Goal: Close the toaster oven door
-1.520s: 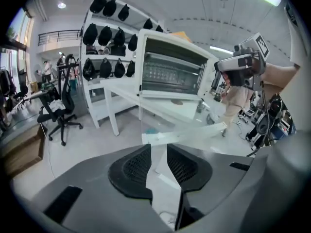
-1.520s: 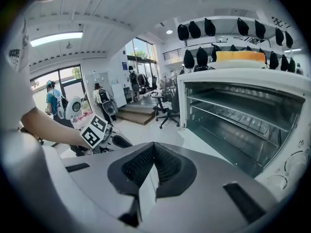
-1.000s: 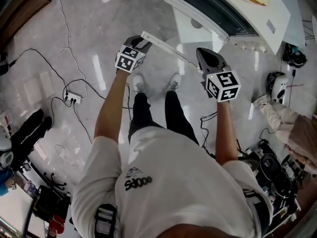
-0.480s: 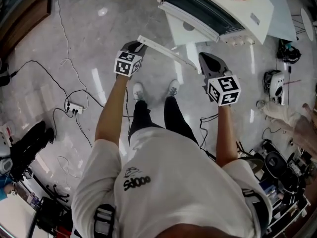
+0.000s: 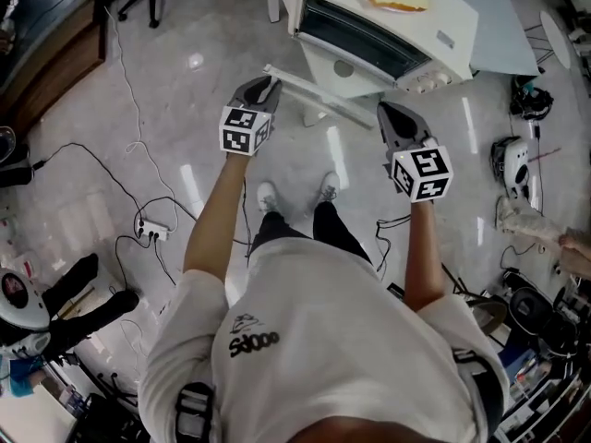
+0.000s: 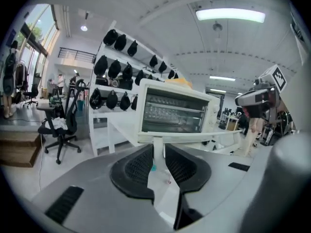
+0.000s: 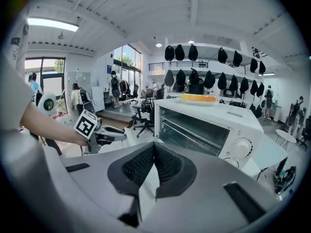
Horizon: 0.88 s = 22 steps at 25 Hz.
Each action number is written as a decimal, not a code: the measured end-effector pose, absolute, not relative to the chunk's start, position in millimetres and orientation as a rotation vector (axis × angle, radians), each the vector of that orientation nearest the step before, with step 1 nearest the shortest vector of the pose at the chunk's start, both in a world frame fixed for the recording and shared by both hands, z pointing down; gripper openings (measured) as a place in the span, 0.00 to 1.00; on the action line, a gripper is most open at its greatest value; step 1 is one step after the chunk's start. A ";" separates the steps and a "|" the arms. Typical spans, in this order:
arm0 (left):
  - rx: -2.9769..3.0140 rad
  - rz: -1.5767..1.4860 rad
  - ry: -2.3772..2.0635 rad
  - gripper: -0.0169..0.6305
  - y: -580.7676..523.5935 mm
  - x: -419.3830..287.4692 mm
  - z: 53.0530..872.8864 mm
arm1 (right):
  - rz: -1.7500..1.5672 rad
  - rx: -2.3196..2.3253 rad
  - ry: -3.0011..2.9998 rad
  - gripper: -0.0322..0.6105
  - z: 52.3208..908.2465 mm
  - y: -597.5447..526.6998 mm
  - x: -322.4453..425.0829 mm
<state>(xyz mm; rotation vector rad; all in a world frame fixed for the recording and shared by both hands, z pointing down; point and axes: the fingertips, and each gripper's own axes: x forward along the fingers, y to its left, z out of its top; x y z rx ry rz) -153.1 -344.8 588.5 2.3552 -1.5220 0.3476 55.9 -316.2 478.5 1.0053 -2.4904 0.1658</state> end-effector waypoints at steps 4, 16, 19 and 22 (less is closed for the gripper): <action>2.366 0.363 -1.541 0.16 -370.6 -147.4 549.2 | 0.139 1.086 -2.500 0.05 456.1 -323.0 71.5; 2.346 0.231 -1.567 0.16 -432.5 -133.4 488.8 | 0.102 1.225 -2.502 0.05 424.0 -333.1 108.6; 2.344 0.182 -1.546 0.17 -448.4 -131.3 481.3 | 0.100 1.251 -2.481 0.05 425.6 -336.9 115.5; 2.343 0.146 -1.540 0.17 -463.4 -129.2 473.9 | 0.102 1.277 -2.470 0.05 424.1 -341.8 121.1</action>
